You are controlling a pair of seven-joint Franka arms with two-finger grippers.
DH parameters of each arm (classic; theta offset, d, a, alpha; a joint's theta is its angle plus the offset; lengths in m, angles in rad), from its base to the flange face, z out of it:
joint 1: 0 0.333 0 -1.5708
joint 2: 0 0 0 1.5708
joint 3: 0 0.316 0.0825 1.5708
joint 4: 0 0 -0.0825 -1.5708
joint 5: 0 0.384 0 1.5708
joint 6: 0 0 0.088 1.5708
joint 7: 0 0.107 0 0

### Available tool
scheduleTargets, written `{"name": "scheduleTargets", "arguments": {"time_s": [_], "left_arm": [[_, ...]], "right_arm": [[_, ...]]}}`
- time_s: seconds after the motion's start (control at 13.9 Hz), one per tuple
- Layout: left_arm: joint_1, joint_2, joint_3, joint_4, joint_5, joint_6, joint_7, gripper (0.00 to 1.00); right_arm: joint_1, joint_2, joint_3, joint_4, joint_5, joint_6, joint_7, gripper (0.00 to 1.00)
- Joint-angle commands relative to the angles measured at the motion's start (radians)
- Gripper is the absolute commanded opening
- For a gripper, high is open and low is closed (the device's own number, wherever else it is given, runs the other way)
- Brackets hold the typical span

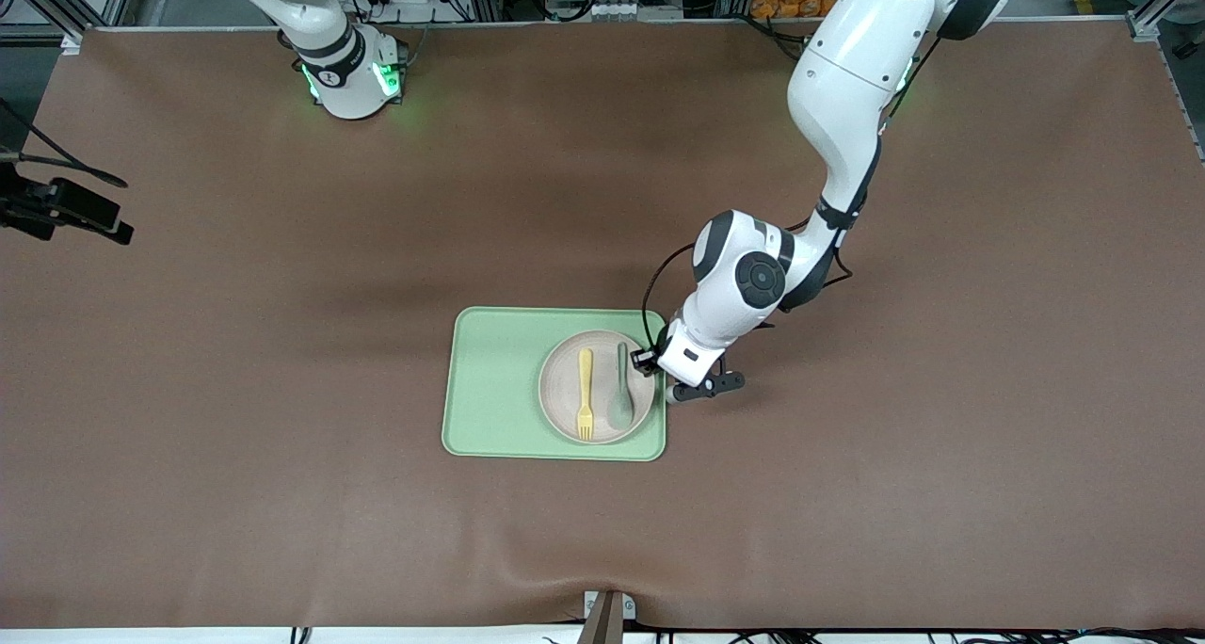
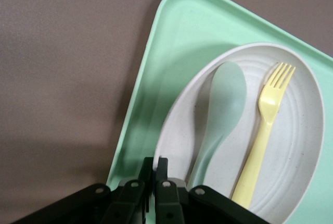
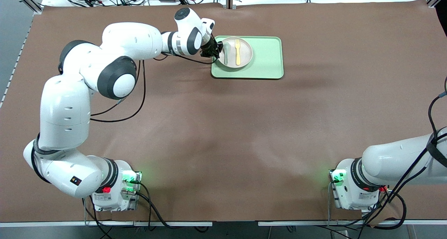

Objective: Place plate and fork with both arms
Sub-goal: 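Open the left gripper and lift it off the plate rim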

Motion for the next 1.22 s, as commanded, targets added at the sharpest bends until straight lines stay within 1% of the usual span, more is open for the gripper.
{"name": "scheduleTargets", "arguments": {"time_s": [0.0, 0.14, 0.22, 0.29, 0.36, 0.43, 0.65, 0.79, 0.86, 1.01, 1.15], "left_arm": [[-0.002, 0.007, 0.003, -0.002, -0.008, 0.019, -0.015, 0.00], [0.000, 0.006, 0.003, -0.002, -0.008, 0.019, -0.013, 0.00], [0.001, 0.004, 0.003, -0.002, -0.008, 0.019, -0.013, 0.28], [0.003, -0.004, 0.003, 0.000, -0.008, 0.017, -0.022, 0.70], [0.007, -0.008, 0.004, 0.001, -0.007, 0.017, -0.024, 0.92], [0.007, -0.011, 0.006, 0.003, -0.005, 0.014, -0.026, 1.00], [0.032, -0.056, 0.014, 0.006, 0.010, -0.020, -0.023, 1.00], [0.052, -0.103, 0.018, 0.008, 0.035, -0.082, -0.021, 1.00], [0.072, -0.137, 0.020, 0.008, 0.070, -0.127, -0.021, 1.00], [0.105, -0.204, 0.021, 0.008, 0.169, -0.220, -0.019, 1.00], [0.145, -0.272, 0.021, 0.009, 0.260, -0.320, -0.015, 1.00]], "right_arm": [[-0.011, 0.021, 0.018, 0.003, -0.006, -0.003, 0.003, 1.00], [-0.010, 0.025, 0.018, 0.000, -0.003, -0.010, 0.004, 1.00], [-0.005, 0.038, 0.019, 0.002, 0.000, -0.009, 0.012, 1.00], [-0.001, 0.047, 0.019, 0.003, 0.003, -0.004, 0.017, 1.00], [0.007, 0.055, 0.021, 0.003, 0.003, 0.002, 0.017, 1.00], [0.015, 0.062, 0.021, 0.005, 0.004, 0.003, 0.017, 1.00], [0.028, 0.091, 0.022, 0.011, 0.004, 0.005, 0.018, 1.00], [0.041, 0.119, 0.022, 0.025, 0.033, 0.007, 0.018, 1.00], [0.053, 0.134, 0.022, 0.028, 0.050, 0.017, 0.017, 1.00], [0.082, 0.166, 0.022, 0.029, 0.055, 0.100, 0.004, 1.00], [0.123, 0.214, 0.022, 0.040, 0.055, 0.147, 0.011, 1.00]]}}
